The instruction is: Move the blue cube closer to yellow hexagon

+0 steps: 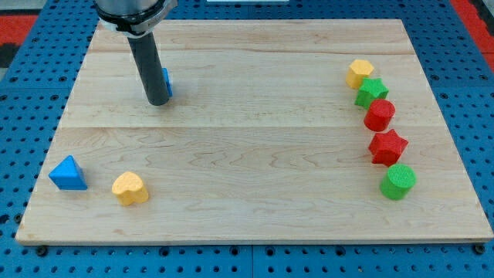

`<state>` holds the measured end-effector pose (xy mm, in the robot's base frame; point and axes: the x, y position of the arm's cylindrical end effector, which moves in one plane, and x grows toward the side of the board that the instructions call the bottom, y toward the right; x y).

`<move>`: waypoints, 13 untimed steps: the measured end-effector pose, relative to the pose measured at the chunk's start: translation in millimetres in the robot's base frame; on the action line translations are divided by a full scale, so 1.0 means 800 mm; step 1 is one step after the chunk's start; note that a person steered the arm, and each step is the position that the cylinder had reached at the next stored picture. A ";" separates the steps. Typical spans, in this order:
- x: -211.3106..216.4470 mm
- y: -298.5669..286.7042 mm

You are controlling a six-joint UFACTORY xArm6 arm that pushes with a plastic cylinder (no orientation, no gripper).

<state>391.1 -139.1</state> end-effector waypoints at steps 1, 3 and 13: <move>0.000 0.000; 0.020 0.023; -0.164 0.278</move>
<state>260.0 83.0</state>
